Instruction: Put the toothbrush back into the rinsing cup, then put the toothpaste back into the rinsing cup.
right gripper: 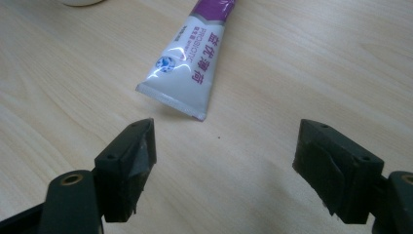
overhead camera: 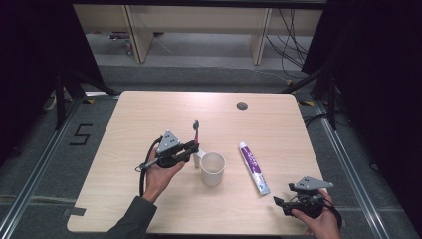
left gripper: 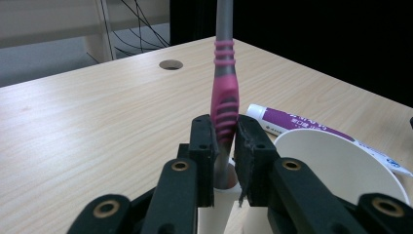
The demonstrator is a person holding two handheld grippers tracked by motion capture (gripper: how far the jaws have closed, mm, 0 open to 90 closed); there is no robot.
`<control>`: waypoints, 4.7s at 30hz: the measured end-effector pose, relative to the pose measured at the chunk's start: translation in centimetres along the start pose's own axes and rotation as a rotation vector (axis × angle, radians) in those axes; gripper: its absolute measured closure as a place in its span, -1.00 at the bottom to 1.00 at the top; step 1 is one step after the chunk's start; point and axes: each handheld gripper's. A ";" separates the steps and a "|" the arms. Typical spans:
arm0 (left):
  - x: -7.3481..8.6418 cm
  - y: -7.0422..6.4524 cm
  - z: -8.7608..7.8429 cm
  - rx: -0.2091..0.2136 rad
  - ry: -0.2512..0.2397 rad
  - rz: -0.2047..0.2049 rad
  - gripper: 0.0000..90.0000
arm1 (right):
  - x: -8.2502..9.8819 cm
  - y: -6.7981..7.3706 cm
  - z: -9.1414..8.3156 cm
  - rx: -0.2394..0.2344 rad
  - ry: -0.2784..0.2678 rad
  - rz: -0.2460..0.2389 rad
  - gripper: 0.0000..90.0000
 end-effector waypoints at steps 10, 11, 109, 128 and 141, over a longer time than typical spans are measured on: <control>-0.6 0.0 -0.9 -0.010 -0.029 -0.048 0.11 | 0.0 0.1 0.0 -0.002 0.003 0.016 -0.47; -0.7 0.0 -1.1 -0.015 -0.027 -0.041 0.09 | 0.0 0.0 0.0 -0.001 0.001 0.009 -0.47; 6.3 -3.9 -11.2 -0.017 0.230 -0.019 -0.49 | -3.0 -1.1 0.1 -0.002 -0.016 0.007 -0.43; 6.5 -3.9 -11.1 -0.013 0.247 -0.006 -0.49 | -7.5 -1.0 4.5 -0.033 0.095 -0.036 -0.31; 6.5 -4.1 -11.1 0.003 0.257 0.006 -0.49 | -9.1 -1.0 7.0 -0.063 0.157 -0.062 -0.22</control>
Point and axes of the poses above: each handheld gripper's, and its own axes: z roughly forward along the jaws, x roughly out of its underside, y roughly to its left, and after that the axes turned 12 degrees about -y, right-handed
